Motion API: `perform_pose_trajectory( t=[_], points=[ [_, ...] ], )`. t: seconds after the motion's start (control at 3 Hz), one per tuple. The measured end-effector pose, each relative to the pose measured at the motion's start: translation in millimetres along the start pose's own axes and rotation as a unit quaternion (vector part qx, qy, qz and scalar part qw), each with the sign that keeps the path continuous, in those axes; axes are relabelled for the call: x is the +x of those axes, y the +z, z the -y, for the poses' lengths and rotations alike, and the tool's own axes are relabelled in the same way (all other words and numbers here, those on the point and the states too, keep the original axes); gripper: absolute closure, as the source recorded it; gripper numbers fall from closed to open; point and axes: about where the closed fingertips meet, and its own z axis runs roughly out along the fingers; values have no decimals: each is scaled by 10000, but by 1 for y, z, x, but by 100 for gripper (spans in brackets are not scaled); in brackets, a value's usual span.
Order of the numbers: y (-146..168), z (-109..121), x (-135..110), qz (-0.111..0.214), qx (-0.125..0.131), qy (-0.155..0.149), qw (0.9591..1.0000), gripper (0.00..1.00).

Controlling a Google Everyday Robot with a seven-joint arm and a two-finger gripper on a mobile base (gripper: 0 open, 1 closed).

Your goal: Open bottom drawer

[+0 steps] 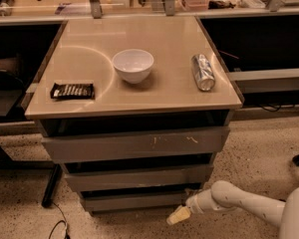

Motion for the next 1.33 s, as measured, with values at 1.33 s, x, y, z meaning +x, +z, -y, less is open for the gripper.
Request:
perform_pose_trajectory(
  t=[1.33],
  points=[
    [22, 14, -26, -49, -98, -629, 9980, 0]
  ],
)
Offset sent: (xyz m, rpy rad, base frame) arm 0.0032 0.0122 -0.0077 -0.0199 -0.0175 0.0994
